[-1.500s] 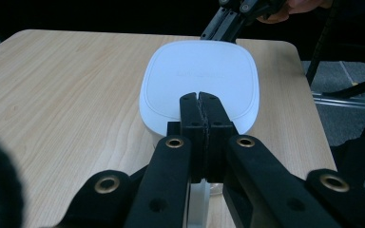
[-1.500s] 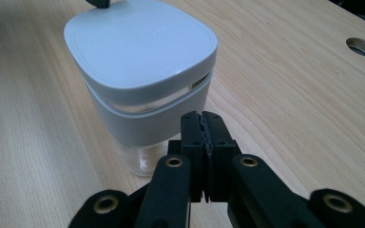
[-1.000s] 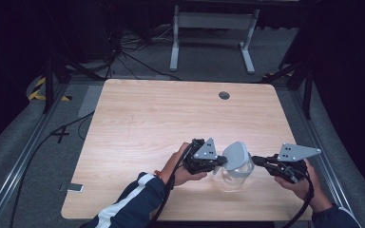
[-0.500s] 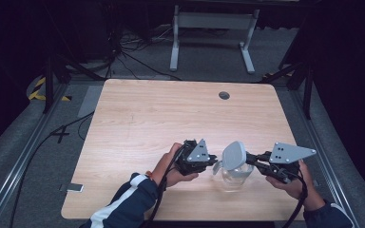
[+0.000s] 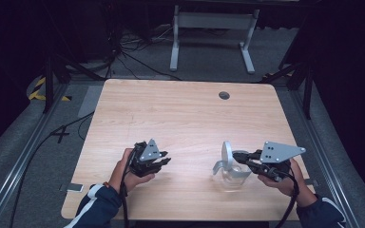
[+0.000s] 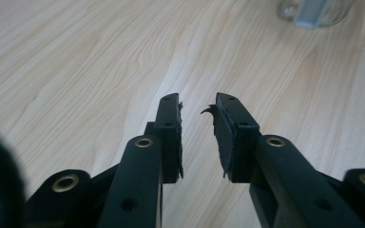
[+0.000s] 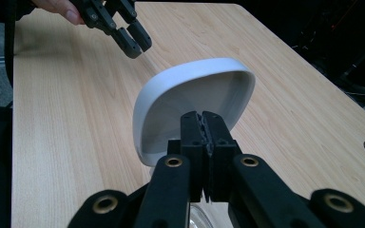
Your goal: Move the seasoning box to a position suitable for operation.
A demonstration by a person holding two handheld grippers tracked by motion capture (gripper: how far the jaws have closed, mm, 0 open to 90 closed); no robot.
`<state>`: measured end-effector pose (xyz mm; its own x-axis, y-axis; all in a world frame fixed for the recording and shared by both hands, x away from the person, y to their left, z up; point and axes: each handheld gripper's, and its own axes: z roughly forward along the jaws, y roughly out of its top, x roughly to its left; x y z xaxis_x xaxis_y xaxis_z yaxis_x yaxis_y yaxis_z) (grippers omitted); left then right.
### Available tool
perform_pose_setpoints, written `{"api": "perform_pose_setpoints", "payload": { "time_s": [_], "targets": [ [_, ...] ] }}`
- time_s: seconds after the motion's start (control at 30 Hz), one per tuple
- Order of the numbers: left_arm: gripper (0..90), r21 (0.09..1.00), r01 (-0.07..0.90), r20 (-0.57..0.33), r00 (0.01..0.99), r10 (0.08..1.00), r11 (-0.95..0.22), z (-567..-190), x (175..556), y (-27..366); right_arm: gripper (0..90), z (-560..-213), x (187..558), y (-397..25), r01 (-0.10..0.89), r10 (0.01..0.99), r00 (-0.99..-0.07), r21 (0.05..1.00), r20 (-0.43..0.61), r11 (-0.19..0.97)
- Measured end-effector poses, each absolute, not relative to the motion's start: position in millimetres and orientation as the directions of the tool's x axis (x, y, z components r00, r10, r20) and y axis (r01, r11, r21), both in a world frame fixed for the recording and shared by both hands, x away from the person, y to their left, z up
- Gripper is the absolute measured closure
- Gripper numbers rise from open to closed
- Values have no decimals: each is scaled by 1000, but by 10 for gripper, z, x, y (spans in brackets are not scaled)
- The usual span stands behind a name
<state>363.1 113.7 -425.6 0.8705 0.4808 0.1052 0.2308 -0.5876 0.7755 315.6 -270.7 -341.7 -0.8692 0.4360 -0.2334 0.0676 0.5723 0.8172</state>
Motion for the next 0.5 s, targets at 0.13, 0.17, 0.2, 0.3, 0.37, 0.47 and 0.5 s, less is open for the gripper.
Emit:
{"api": "perform_pose_setpoints", "payload": {
  "time_s": [0.13,0.17,0.2,0.3,0.37,0.47,0.5],
  "targets": [
    [688,770,265,86,858,506,-581,-4332,3673,1278,860,-3444,3199,-2743,86,443,-870,818,-217,569],
    [676,762,268,89,858,506,-589,-4353,3681,1299,853,-3452,3206,-2756,88,446,-868,815,-219,572],
    [664,754,280,86,854,513,-594,-4380,3680,1316,848,-3455,3208,-2766,90,451,-864,815,-222,572],
    [628,729,289,103,849,518,-620,-4431,3670,1358,838,-3458,3207,-2807,89,459,-857,809,-236,582],
    [613,719,280,124,849,514,-636,-4446,3651,1392,838,-3454,3204,-2853,85,466,-848,804,-251,588],
    [597,697,271,164,841,515,-664,-4469,3654,1459,833,-3463,3231,-2965,103,492,-834,806,-250,584],
    [586,704,284,151,835,528,-650,-4481,3670,1492,828,-3477,3248,-3007,117,505,-828,805,-244,581]
  ]
}}
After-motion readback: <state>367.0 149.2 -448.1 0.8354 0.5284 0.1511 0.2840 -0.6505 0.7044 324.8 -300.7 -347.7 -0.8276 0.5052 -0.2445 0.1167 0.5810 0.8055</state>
